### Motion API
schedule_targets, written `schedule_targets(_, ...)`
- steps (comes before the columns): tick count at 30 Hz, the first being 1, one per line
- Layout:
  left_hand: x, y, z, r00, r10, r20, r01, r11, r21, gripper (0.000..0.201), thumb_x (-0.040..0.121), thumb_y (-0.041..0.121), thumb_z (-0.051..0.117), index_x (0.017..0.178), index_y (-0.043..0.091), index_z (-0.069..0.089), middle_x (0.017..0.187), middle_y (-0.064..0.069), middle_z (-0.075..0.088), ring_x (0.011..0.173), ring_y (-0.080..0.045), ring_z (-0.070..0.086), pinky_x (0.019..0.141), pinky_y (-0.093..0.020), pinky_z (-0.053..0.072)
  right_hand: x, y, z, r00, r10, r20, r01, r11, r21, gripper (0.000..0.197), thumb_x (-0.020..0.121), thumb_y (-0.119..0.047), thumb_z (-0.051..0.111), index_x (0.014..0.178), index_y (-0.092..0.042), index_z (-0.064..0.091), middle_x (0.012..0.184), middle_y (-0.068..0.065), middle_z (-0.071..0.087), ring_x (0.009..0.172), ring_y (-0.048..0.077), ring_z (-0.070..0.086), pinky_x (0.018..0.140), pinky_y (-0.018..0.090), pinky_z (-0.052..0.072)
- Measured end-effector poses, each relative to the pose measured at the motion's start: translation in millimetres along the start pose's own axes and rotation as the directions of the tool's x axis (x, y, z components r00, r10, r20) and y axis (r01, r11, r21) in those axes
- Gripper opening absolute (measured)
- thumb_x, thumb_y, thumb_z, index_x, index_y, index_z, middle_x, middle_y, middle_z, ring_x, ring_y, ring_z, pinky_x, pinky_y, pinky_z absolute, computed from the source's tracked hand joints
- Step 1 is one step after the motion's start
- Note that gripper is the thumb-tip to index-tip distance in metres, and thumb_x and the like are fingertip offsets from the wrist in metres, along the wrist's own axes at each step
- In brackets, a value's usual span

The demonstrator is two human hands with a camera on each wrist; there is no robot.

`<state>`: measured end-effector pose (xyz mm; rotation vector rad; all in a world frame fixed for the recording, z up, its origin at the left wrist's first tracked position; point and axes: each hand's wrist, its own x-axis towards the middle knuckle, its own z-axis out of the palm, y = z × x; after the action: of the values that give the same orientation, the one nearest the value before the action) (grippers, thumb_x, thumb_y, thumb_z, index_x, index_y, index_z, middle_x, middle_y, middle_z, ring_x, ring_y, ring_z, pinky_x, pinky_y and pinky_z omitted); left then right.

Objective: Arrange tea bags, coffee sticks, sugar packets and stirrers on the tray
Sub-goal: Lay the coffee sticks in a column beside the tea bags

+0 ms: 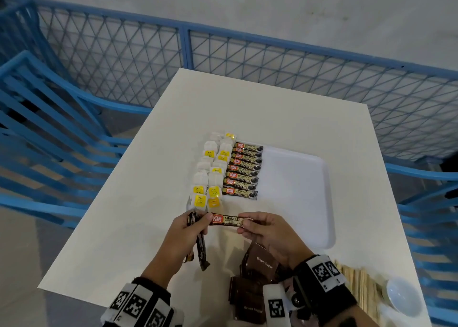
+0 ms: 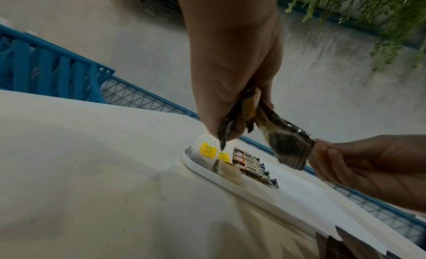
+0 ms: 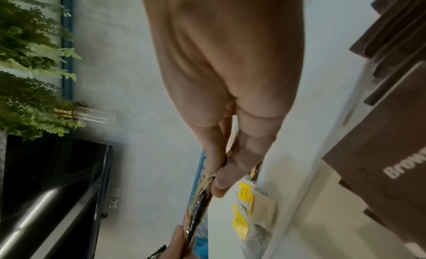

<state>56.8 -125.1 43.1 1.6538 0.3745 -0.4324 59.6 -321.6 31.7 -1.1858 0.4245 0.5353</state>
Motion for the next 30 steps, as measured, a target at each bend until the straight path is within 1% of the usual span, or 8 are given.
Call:
schedule_targets(3,3,-2,0,0.999,-0.049,0.017,0.05,0.997,-0.054,0.027,0.092,0.023,0.056,0.067,0.013,0.056,0.057,0.003,0.047,0.053,-0.01,0.039,0.055,-0.021,0.032,9,-3,-2,0.994,-0.004,-0.105,0.002,1.0,-0.022,0.014,0.083,0.008,0.059,0.09,-0.001,0.066,0.075,0.013,0.068,0.061,0.015,0.067,0.056,0.018,0.054)
schedule_targets(6,5,-5,-6,0.993,-0.115,0.038,0.119,0.979,-0.165,0.015,0.091,0.02,0.058,0.079,0.01,0.061,0.062,0.001,0.047,0.054,-0.012,0.038,0.051,-0.024,0.032,24,-5,-16,0.954,-0.044,-0.297,0.004,0.991,-0.135,0.011,0.079,0.003,0.067,0.088,-0.001,0.062,0.074,0.012,0.067,0.059,0.015,0.062,0.05,0.017,0.048)
schedule_targets(10,4,-5,-12,0.985,-0.163,0.05,0.17,0.96,-0.224,0.006,0.089,0.005,0.057,0.088,0.01,0.059,0.069,-0.004,0.043,0.061,-0.016,0.039,0.055,-0.027,0.031,46,-6,-29,0.907,-0.062,-0.417,-0.013,0.985,-0.173,0.01,0.079,0.004,0.067,0.084,-0.002,0.06,0.074,0.011,0.066,0.062,0.017,0.061,0.055,0.018,0.052)
schedule_targets(15,5,-4,-11,0.977,-0.189,0.096,0.209,0.934,-0.288,0.016,0.089,-0.004,0.051,0.097,0.008,0.058,0.076,-0.008,0.052,0.056,-0.016,0.041,0.049,-0.026,0.035,68,-2,-29,0.891,-0.066,-0.449,-0.037,0.976,-0.216,0.013,0.079,0.006,0.067,0.077,-0.005,0.06,0.077,0.013,0.066,0.063,0.019,0.061,0.066,0.025,0.055)
schedule_targets(18,8,-4,-10,0.976,-0.191,0.105,0.214,0.93,-0.297,0.018,0.089,-0.005,0.048,0.101,0.006,0.058,0.086,-0.009,0.061,0.059,-0.015,0.046,0.053,-0.027,0.038,74,1,-26,0.883,-0.095,-0.46,-0.043,0.959,-0.28,0.011,0.078,0.001,0.071,0.084,-0.002,0.063,0.076,0.011,0.067,0.061,0.018,0.063,0.065,0.024,0.056)
schedule_targets(22,11,-3,-8,0.977,-0.18,0.112,0.206,0.93,-0.304,0.019,0.089,-0.004,0.05,0.101,0.006,0.059,0.074,-0.005,0.053,0.06,-0.014,0.046,0.052,-0.024,0.038,79,3,-23,0.857,-0.148,-0.493,-0.097,0.894,-0.438,0.019,0.076,-0.011,0.076,0.087,-0.007,0.06,0.07,0.006,0.065,0.056,0.012,0.057,0.054,0.02,0.049)
schedule_targets(25,12,-2,-6,0.979,-0.159,0.125,0.193,0.922,-0.336,0.022,0.088,-0.007,0.049,0.098,0.008,0.062,0.065,0.002,0.063,0.055,-0.008,0.055,0.057,-0.025,0.04,80,4,-23,0.842,-0.21,-0.497,-0.103,0.842,-0.53,0.023,0.074,-0.016,0.077,0.086,-0.01,0.059,0.077,0.002,0.063,0.064,0.009,0.054,0.055,0.016,0.04)
schedule_targets(30,15,-1,-6,0.981,-0.139,0.137,0.184,0.889,-0.42,0.026,0.087,-0.007,0.052,0.108,0.006,0.061,0.092,-0.009,0.068,0.083,-0.021,0.064,0.072,-0.031,0.05,63,-5,-9,0.857,-0.347,-0.381,0.008,0.749,-0.662,0.017,0.085,-0.025,0.066,0.09,-0.013,0.056,0.074,-0.007,0.057,0.073,0.01,0.054,0.057,0.01,0.038)
